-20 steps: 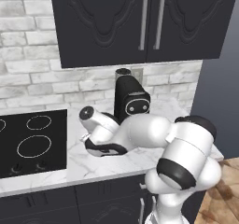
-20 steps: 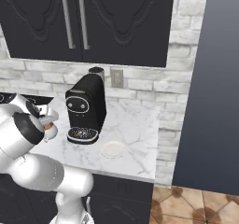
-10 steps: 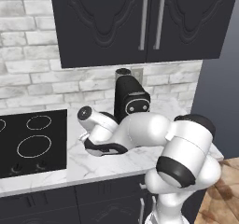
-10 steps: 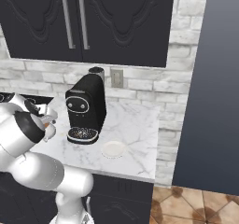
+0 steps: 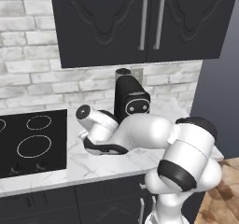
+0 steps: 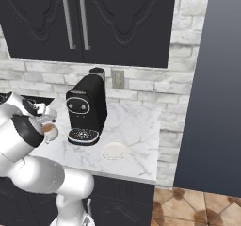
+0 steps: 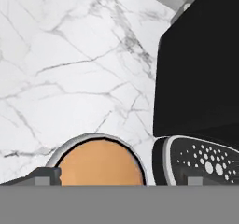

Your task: Take a sugar cube from the saucer and place it inside the coffee. Then, grab milk from the fridge and place it next to the coffee on the counter to sweeten the coffee.

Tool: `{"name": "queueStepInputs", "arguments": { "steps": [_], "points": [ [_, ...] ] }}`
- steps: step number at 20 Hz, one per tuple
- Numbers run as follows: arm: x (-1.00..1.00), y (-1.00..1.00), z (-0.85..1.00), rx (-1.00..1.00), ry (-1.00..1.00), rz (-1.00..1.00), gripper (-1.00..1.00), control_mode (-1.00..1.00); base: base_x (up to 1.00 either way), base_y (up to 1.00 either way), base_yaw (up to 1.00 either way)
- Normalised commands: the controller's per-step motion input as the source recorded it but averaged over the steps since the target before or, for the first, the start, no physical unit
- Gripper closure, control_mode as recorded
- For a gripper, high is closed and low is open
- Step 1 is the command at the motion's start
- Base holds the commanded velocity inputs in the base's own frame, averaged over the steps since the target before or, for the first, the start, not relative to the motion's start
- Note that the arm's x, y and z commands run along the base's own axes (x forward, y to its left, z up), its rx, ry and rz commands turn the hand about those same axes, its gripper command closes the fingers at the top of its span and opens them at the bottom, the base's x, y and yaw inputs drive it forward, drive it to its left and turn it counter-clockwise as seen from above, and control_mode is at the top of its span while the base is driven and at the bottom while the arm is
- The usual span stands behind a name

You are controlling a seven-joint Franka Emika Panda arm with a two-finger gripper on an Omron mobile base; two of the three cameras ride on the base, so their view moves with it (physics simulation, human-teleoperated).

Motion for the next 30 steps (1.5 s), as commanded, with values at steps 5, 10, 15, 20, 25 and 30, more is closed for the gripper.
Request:
{"name": "queueStepInputs", "arguments": {
  "steps": [5, 10, 15, 20, 25, 30],
  "points": [
    [-0.16, -0.05, 0.35, 0.00, -0.06, -0.04, -1.00, -1.00, 0.00, 0.00, 0.00],
    [-0.82, -0.35, 0.35, 0.11, -0.21, -0.02, -1.00, -1.00, 0.00, 0.00, 0.00],
    [-1.00, -0.71, 0.43, 0.26, -0.20, 0.00, -1.00, -1.00, 0.00, 0.00, 0.00],
    [-0.83, -1.00, 0.42, 0.42, -0.06, 0.00, -1.00, -1.00, 0.00, 0.00, 0.00],
    [-0.62, -1.00, 0.26, 0.43, -0.01, 0.00, -1.00, -1.00, 0.00, 0.00, 0.00],
    [-0.16, -0.58, 0.00, 0.13, 0.00, 0.03, -1.00, -1.00, 0.00, 0.00, 0.00]
  ]
}}
